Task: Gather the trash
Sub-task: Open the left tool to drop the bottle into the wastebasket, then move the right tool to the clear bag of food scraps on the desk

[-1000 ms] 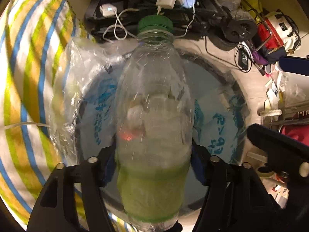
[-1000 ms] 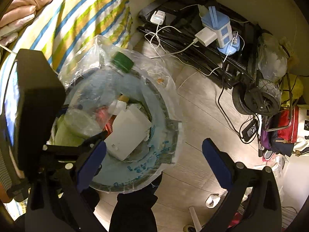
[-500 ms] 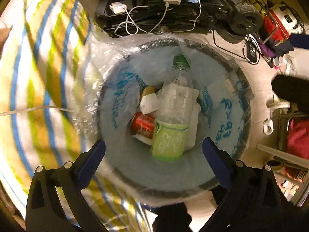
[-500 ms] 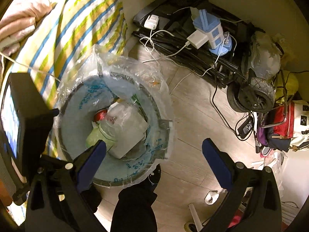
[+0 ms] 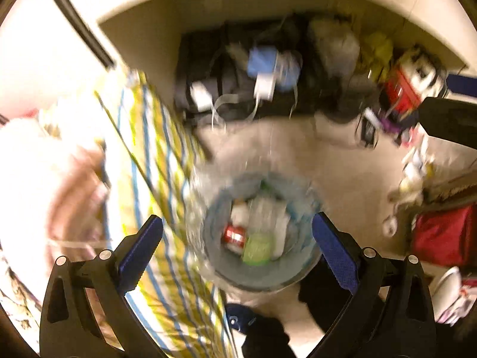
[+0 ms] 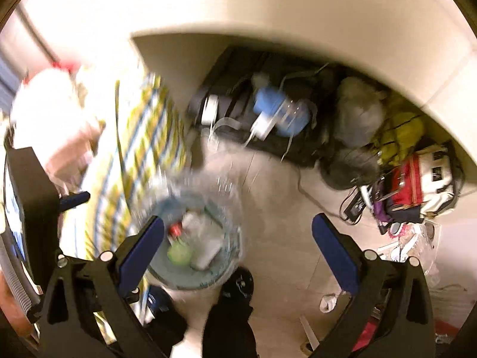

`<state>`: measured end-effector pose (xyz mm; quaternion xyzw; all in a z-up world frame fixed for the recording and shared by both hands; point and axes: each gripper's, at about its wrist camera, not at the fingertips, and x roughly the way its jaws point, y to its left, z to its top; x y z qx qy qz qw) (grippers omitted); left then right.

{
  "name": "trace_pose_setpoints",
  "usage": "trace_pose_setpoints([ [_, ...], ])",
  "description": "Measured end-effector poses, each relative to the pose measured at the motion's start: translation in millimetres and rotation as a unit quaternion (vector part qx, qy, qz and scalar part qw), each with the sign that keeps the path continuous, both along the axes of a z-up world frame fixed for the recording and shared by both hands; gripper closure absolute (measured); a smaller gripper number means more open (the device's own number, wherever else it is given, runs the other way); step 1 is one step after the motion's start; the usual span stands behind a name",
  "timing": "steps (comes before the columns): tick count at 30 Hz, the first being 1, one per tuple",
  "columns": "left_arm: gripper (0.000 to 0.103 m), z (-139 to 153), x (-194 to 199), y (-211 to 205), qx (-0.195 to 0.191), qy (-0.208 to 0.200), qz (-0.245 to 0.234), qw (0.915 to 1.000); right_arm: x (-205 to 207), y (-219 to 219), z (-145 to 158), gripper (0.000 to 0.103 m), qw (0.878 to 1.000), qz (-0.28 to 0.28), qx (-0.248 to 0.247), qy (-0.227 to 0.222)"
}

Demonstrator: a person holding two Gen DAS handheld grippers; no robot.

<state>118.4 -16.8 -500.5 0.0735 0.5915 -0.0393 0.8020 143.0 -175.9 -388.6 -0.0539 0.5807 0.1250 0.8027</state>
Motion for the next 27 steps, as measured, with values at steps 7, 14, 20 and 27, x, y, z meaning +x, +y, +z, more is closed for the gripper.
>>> trace_pose_setpoints([
  [7, 0.006, 148.7, 38.0, -45.2, -0.010, -0.097, -0.044, 0.9942, 26.8, -54.7, 119.7, 0.006, 0.993, -0.076, 0.037, -0.086],
  [14, 0.006, 244.2, 61.6, -84.7, -0.024, -0.171, -0.059, 0.9831, 51.0, -104.5, 199.9, 0.006, 0.980, -0.099, 0.037, -0.167],
  [20, 0.006, 291.0, 75.3, -115.1, -0.038, -0.210, -0.064, 0.9748, 60.1, -131.6, 234.7, 0.006, 0.975, -0.101, 0.028, -0.197],
  [27, 0.006, 325.6, 86.2, -143.7, -0.064, -0.232, -0.092, 0.9661, 60.3, -162.7, 263.1, 0.006, 0.967, -0.135, 0.026, -0.215],
])
